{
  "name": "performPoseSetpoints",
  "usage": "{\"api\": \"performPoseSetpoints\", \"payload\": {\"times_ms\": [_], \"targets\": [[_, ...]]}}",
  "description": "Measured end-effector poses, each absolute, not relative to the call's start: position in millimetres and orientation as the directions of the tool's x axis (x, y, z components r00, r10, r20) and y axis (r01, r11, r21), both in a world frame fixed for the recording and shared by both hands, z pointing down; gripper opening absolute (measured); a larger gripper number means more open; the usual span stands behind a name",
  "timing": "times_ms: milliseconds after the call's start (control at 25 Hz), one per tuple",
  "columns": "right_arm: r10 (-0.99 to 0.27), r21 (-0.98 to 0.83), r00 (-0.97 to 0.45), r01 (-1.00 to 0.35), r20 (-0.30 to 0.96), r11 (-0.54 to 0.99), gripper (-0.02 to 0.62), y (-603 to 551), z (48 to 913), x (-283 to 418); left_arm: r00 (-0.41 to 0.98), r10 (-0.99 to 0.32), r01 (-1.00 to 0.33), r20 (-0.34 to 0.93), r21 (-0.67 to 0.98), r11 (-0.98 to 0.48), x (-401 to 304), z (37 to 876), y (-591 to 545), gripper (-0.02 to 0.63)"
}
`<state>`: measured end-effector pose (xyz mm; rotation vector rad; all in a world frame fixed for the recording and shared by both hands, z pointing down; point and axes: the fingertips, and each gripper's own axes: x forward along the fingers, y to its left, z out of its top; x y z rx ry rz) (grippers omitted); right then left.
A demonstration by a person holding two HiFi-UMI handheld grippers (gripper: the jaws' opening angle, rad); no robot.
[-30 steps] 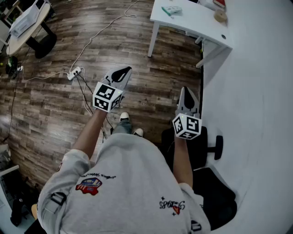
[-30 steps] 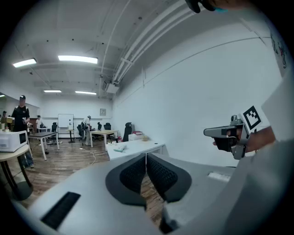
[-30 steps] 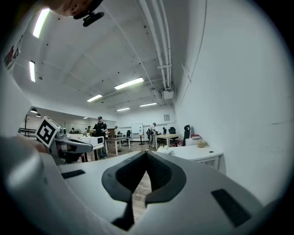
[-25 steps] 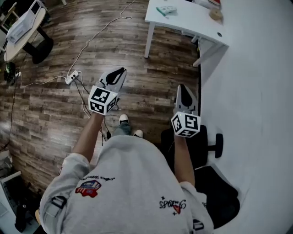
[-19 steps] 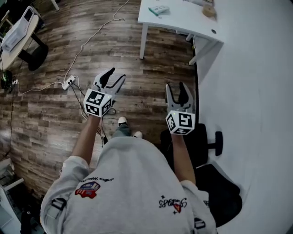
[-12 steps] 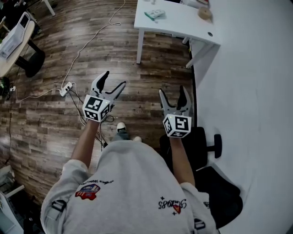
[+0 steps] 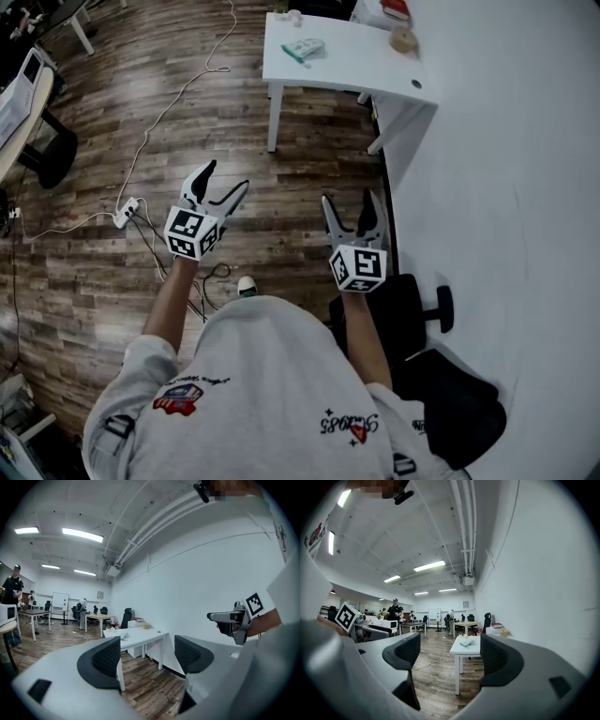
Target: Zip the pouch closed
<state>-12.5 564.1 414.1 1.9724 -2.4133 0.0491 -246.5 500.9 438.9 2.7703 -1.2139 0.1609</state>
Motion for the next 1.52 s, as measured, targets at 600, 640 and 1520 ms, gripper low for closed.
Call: {"api": "performPoseSetpoints", "payload": {"times_ms": [600, 640, 1520], "targets": [[-0.985, -0.023, -0.163, -0.987, 0.063, 0.161, 0.384, 496, 428, -58, 0.685, -0.712, -0.727, 0.155, 0.082, -0.682, -279, 452, 426, 0.345], [-0.985, -0.021, -0.164, -0.986, 0.06, 0.163, 0.383, 489, 428, -58, 0.684, -0.713, -0.728, 0.156, 0.084, -0.68, -280, 453, 420, 0.345], [-0.954, -0.041, -0.297, -0.954, 0.041, 0.295, 0.371, 205, 438, 78, 0.572, -0.801, -0.818, 0.176, 0.051, -0.573, -160, 449, 178, 0.344]]}}
